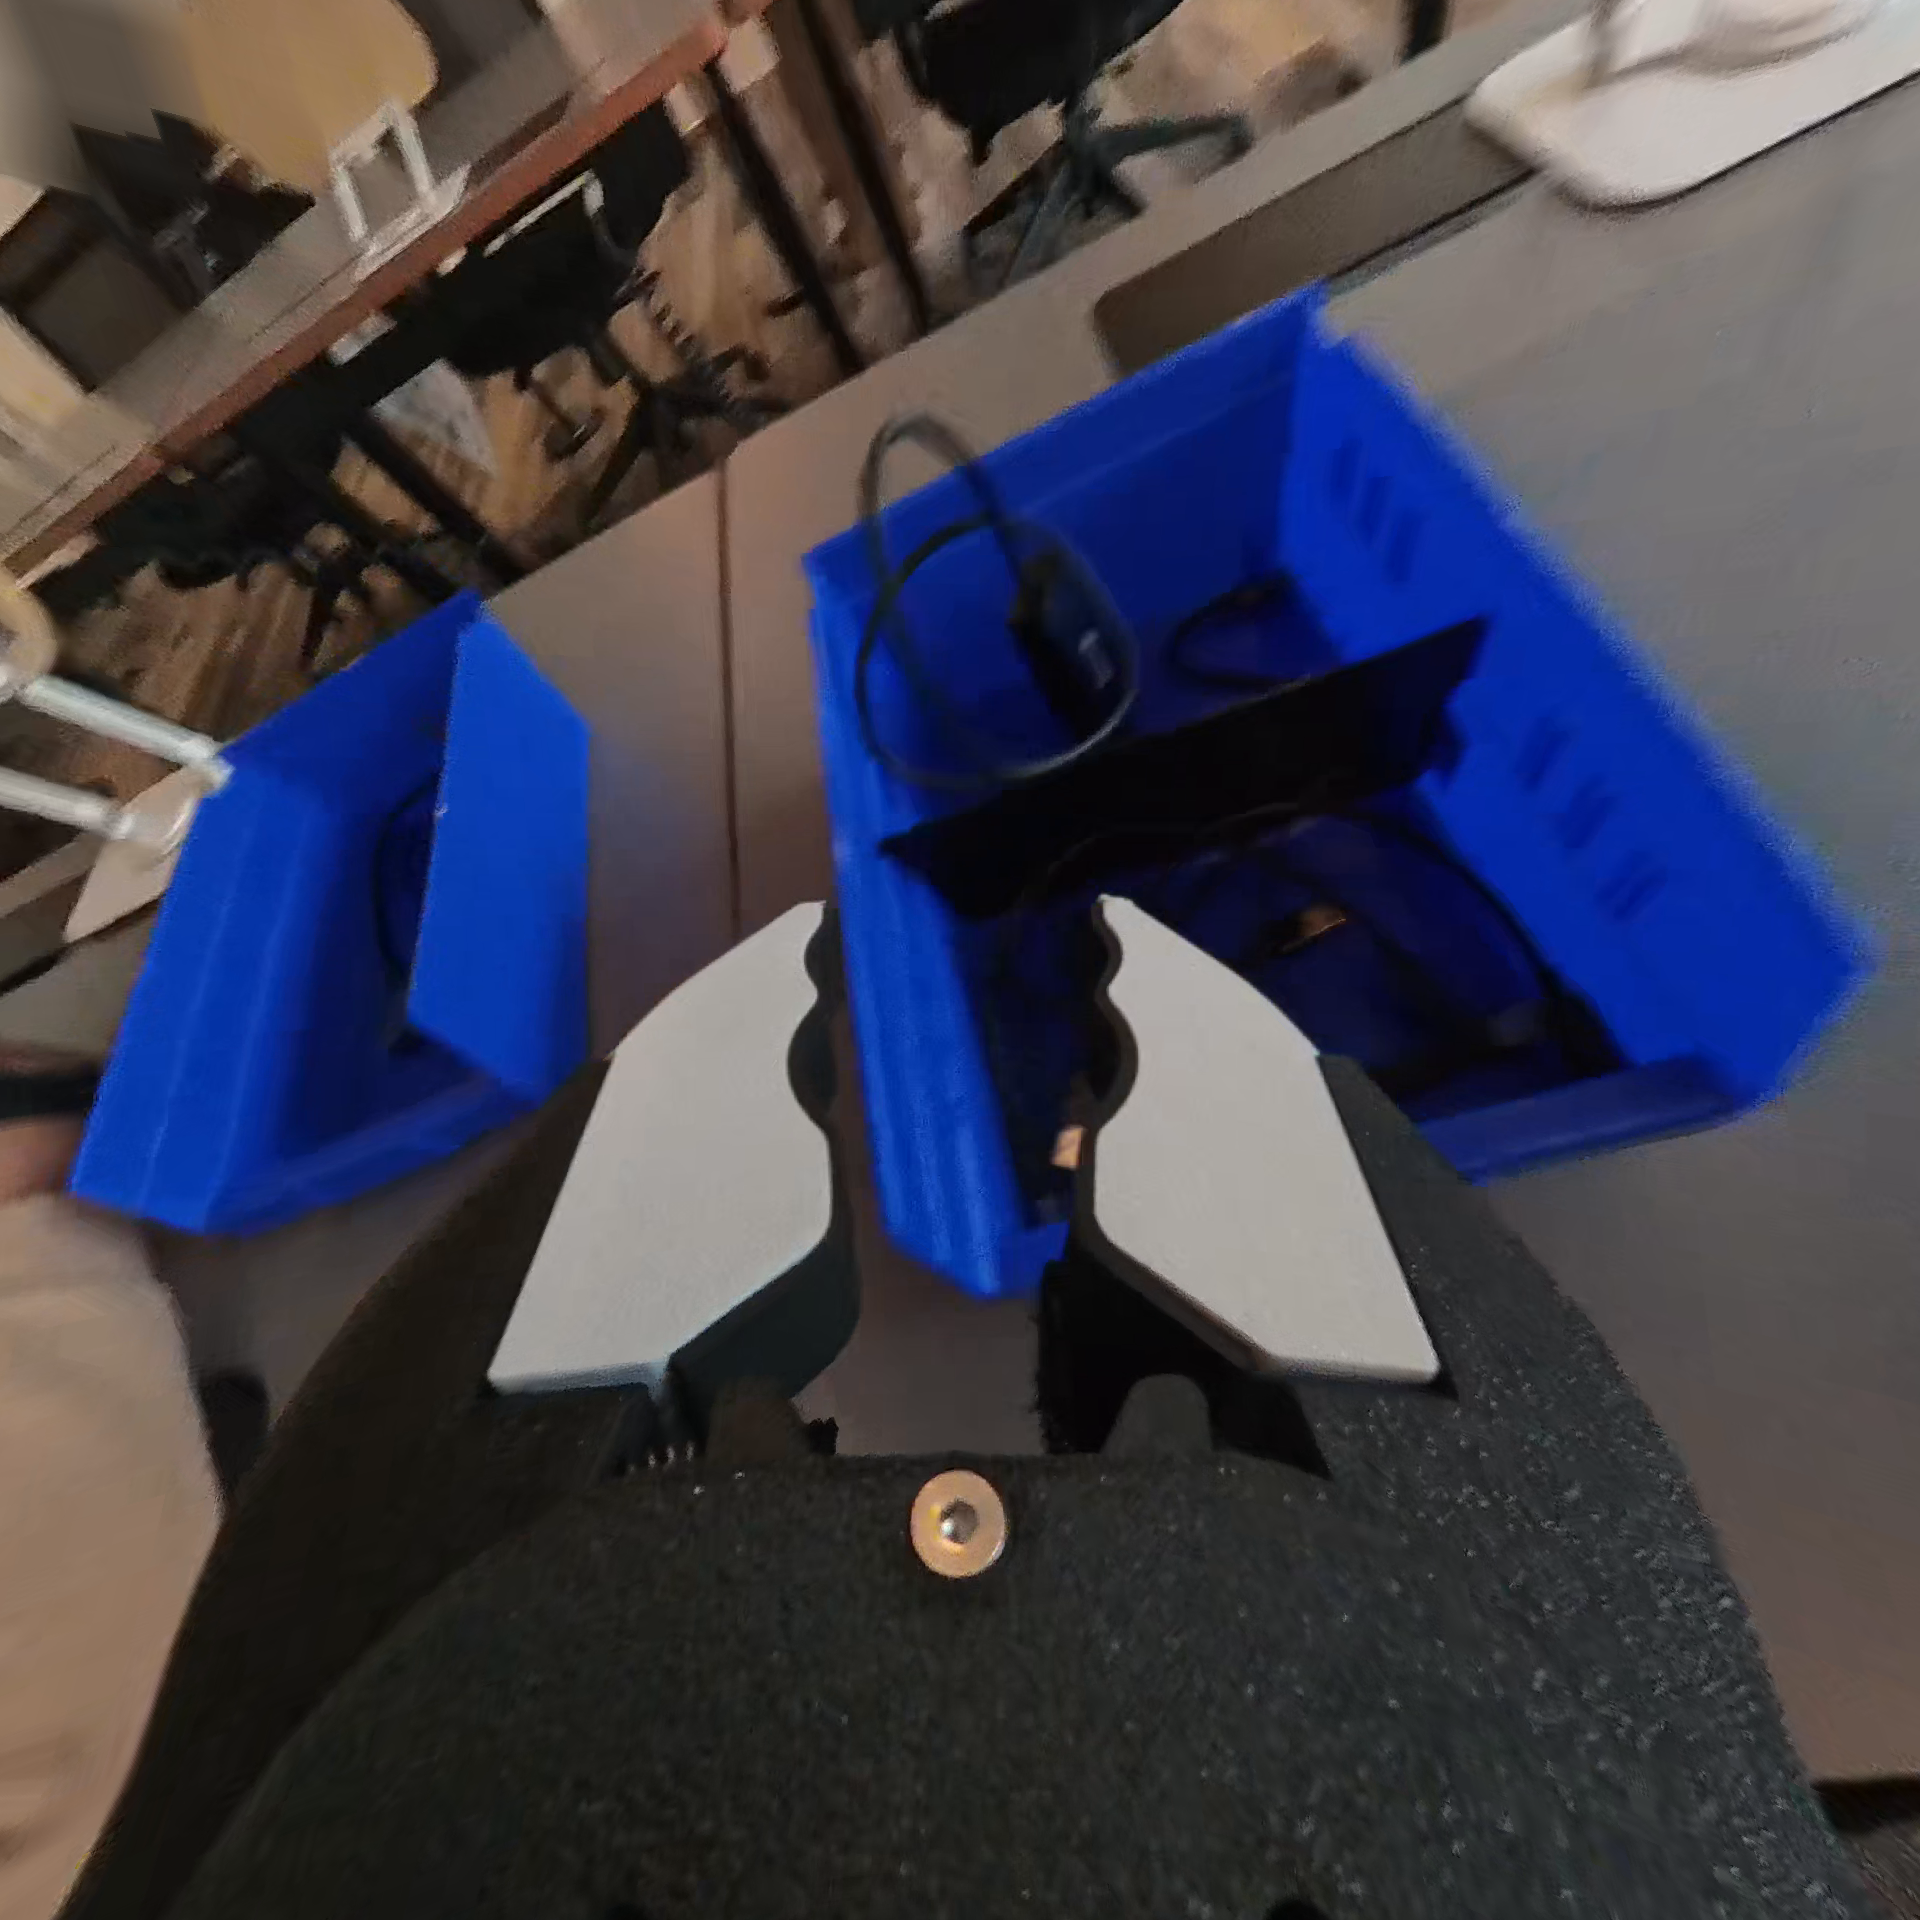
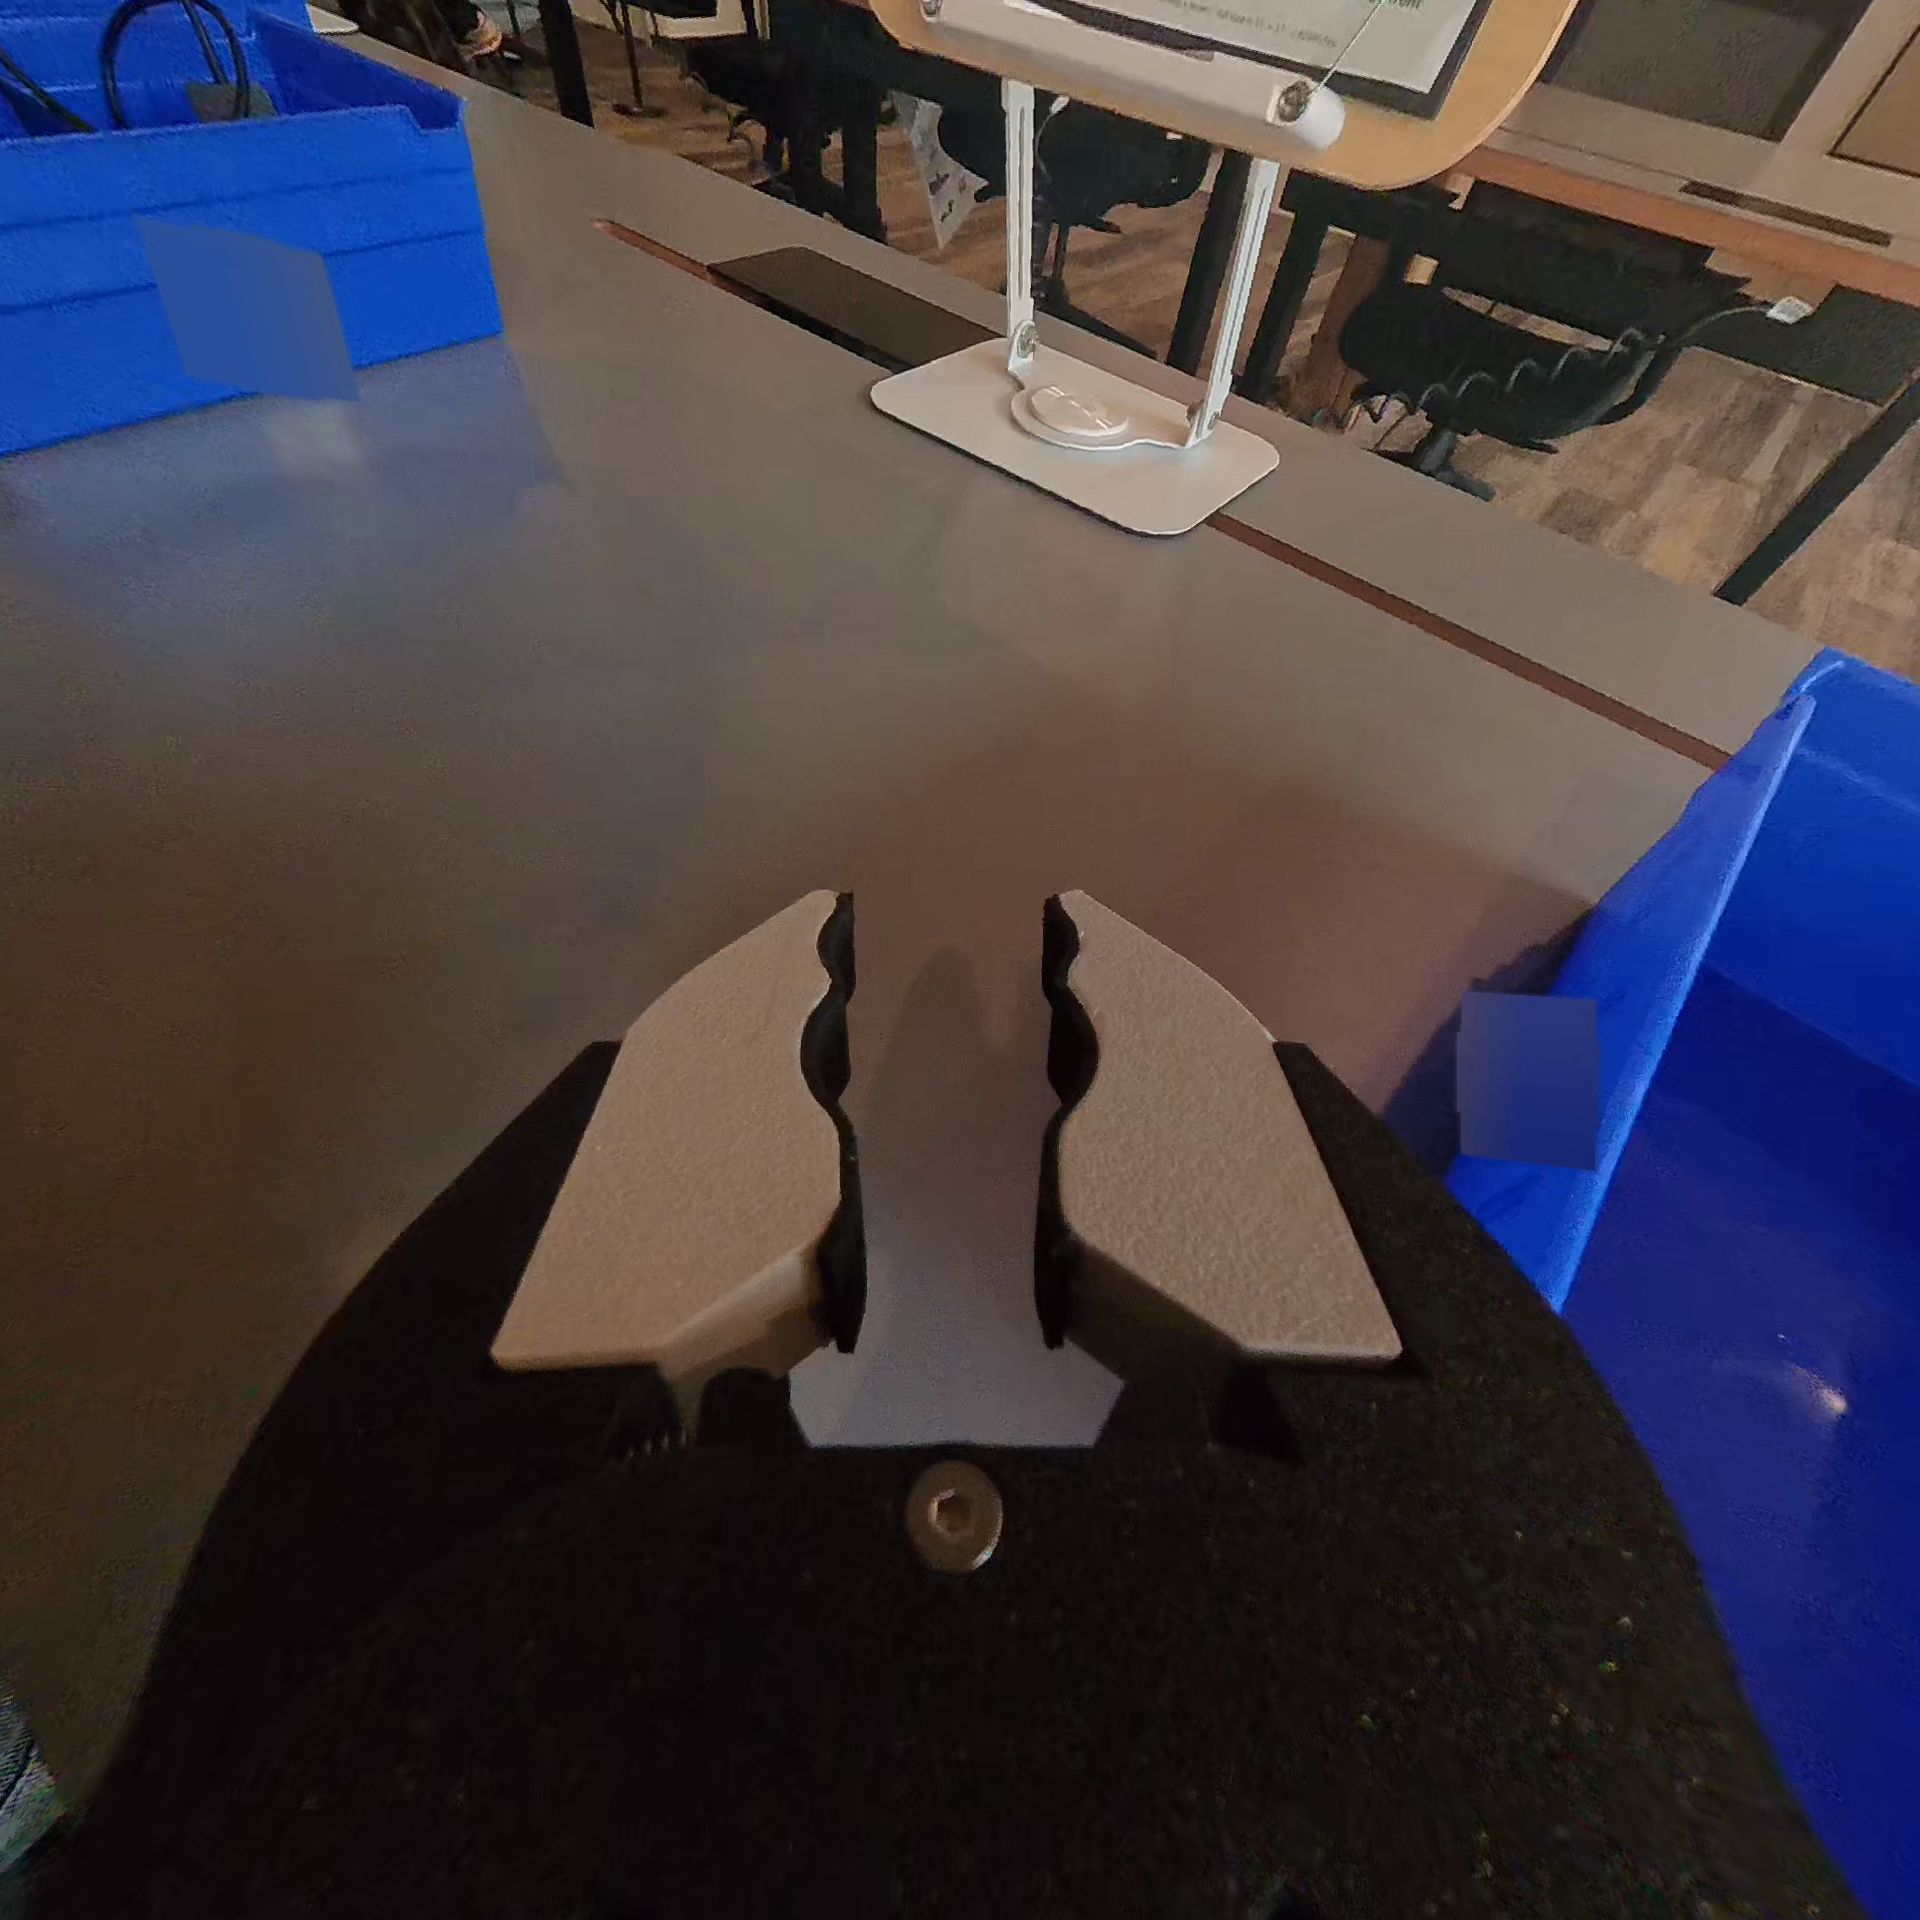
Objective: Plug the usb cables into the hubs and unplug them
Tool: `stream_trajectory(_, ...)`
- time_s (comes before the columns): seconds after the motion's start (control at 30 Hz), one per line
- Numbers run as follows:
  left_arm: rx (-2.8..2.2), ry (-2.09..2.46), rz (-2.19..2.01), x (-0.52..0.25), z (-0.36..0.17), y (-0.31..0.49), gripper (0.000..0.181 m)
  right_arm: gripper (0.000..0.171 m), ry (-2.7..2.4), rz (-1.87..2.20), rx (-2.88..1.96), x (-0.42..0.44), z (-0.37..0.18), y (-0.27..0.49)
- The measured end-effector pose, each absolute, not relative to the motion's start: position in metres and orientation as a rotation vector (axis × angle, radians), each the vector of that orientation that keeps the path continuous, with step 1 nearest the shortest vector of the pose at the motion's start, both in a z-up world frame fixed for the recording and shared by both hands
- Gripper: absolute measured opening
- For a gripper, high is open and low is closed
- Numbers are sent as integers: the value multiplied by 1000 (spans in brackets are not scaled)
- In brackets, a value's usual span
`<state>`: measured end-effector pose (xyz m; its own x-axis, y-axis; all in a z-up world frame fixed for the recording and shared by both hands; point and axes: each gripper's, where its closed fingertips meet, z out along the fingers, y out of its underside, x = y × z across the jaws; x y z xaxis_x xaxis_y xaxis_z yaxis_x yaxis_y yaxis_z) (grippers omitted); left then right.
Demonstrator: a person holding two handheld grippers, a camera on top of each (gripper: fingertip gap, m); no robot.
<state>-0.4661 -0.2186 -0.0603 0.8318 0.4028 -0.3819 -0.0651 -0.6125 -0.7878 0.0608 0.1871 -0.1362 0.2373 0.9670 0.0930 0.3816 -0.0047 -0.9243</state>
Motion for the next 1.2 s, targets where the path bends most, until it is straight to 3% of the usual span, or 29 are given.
stream_trajectory(0.13, -2173, -196, 507, -425, -53, -168, 45, 34, -1310, 786, -1560, 60, -139, 186)
stream_trajectory(0.37, -2394, -302, 443, -452, -74, -94, 47, 34, -1283, 801, -1566, 68, -140, 189)
stream_trajectory(0.57, -2488, -309, 125, -440, -108, -32, 30, 34, -1239, 805, -1592, 76, -143, 201)
stream_trajectory(0.67, -2565, -318, -13, -439, -132, -19, 30, 34, -1235, 809, -1614, 78, -150, 204)
stream_trajectory(0.73, -2571, -341, 37, -453, -137, -17, 40, 34, -1232, 806, -1625, 81, -153, 207)
stream_trajectory(0.8, -2545, -428, 338, -483, -123, -33, 27, 34, -1219, 801, -1632, 84, -153, 210)
stream_trajectory(0.93, -2553, -418, 550, -491, -101, -66, 27, 33, -1186, 839, -1627, 87, -151, 213)
stream_trajectory(1.03, -2616, -460, 690, -510, -108, -82, 26, 33, -1189, 859, -1630, 85, -153, 213)
stream_trajectory(1.2, -2776, -447, 707, -525, -141, -88, 40, 34, -1206, 858, -1617, 83, -150, 209)
